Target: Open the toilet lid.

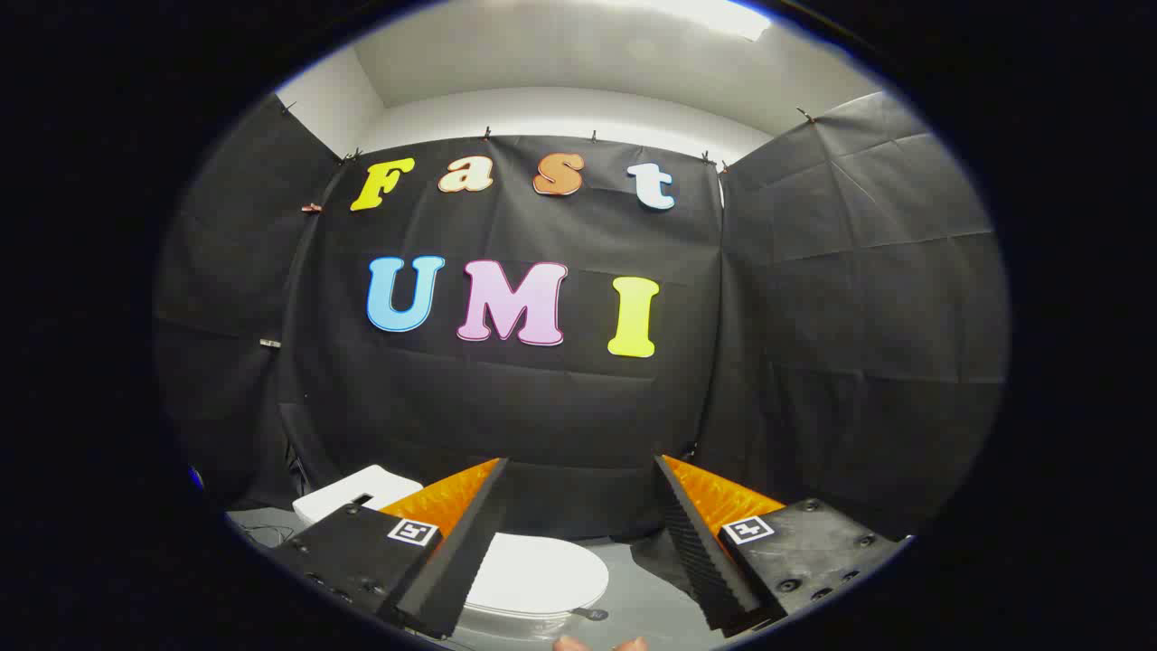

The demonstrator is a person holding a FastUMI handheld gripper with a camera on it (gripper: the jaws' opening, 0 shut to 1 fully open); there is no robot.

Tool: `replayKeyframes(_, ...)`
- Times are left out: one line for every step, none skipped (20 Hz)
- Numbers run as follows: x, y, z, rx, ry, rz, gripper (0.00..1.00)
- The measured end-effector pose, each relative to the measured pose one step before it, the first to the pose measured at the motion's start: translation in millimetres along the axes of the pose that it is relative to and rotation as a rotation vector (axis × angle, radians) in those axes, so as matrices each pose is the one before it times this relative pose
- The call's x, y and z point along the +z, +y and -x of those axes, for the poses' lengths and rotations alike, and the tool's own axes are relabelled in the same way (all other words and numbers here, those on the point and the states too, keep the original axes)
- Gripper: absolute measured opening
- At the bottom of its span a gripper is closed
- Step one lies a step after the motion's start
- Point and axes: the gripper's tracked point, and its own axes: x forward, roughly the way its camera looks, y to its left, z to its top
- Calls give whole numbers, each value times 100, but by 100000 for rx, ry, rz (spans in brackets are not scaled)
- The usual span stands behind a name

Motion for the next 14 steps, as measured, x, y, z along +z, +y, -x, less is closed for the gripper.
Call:
replayKeyframes(69, 12, 54, -44, 22, 229, 98)
replayKeyframes(13, 46, 33, 58, 57, -174, 98)
replayKeyframes(61, 155, 90, 453, -117, -534, 98)
replayKeyframes(227, 55, 97, 472, -531, -519, 98)
replayKeyframes(133, -184, -13, -179, -616, -22, 98)
replayKeyframes(142, -146, 62, -468, -705, 169, 98)
replayKeyframes(137, -193, -25, -596, -503, 241, 98)
replayKeyframes(9, -158, 2, -668, -312, 309, 98)
replayKeyframes(-65, -154, -103, -642, 9, 261, 98)
replayKeyframes(-143, -79, -25, -300, 279, 41, 98)
replayKeyframes(-180, 60, -109, -124, 491, 1, 98)
replayKeyframes(-109, 85, -88, -40, 298, -33, 98)
replayKeyframes(-90, -58, 60, -54, 142, 156, 98)
replayKeyframes(-20, 29, -63, 48, -53, 299, 98)
